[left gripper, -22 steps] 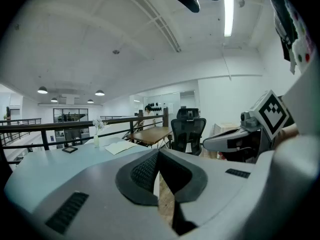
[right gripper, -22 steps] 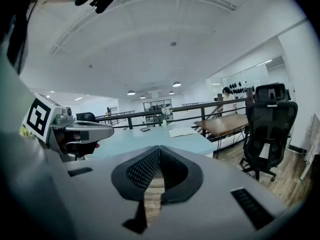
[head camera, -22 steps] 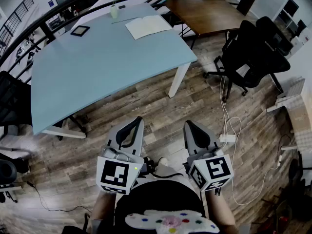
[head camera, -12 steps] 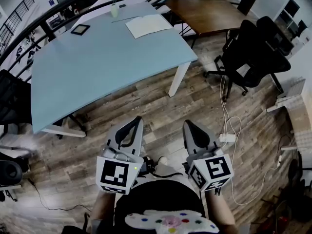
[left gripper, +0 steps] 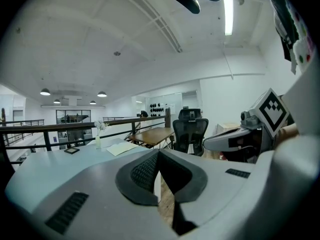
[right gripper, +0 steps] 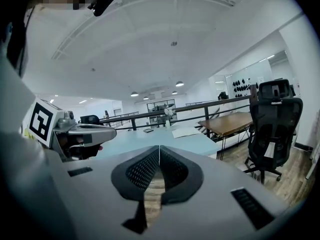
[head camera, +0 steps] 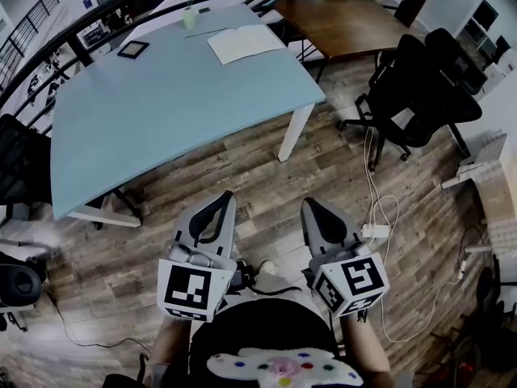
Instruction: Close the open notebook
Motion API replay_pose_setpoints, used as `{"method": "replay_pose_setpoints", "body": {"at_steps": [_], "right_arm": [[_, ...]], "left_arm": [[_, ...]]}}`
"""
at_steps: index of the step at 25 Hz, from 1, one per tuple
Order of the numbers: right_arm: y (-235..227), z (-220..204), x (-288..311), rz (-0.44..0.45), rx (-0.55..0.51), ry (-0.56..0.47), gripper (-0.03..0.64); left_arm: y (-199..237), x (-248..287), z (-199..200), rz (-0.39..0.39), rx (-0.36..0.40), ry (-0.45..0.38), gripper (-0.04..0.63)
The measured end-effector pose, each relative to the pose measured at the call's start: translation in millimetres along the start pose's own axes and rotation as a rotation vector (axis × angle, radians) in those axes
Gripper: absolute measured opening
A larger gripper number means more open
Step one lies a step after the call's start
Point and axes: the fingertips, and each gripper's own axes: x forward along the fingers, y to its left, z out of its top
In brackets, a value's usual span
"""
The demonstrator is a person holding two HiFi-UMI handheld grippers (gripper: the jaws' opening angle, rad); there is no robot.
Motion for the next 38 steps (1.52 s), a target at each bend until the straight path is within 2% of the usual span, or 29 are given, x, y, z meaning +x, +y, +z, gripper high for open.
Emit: {"method": "replay_pose_setpoints", "body": {"at_steps": [8, 15, 22, 29, 34, 38], "right_arm": [[-17.3, 7.9, -7.0, 0.019, -0.001, -0.023, 0.034], [-20.5, 11.4, -6.2, 0.078, -0.052, -0.047, 0.032], [-31.1, 18.4, -2.3, 0.087, -0.062, -0.079, 0.032], [-42.7, 16.3, 11.9, 0.094, -0.037, -0.074, 0.032], [-60.4, 20.7, 36.0, 0.062, -0.036, -0.067, 0.032], [-76.4, 29.7, 65.7, 0.030, -0.026, -0.066, 0.032]], "left_arm": [[-11.6, 6.3, 10.9, 0.035, -0.026, -0.018, 0.017], [-19.1, 7.9, 15.7, 0.078, -0.019, -0.042, 0.017], [-21.0, 15.5, 20.0, 0.103, 0.004, -0.060, 0.017], [-9.6, 35.8, 21.4, 0.099, 0.019, -0.071, 0.017], [5.9, 67.9, 22.2, 0.070, 0.058, -0.072, 0.017], [28.9, 99.2, 27.2, 0.052, 0.033, -0.076, 0.017]]}}
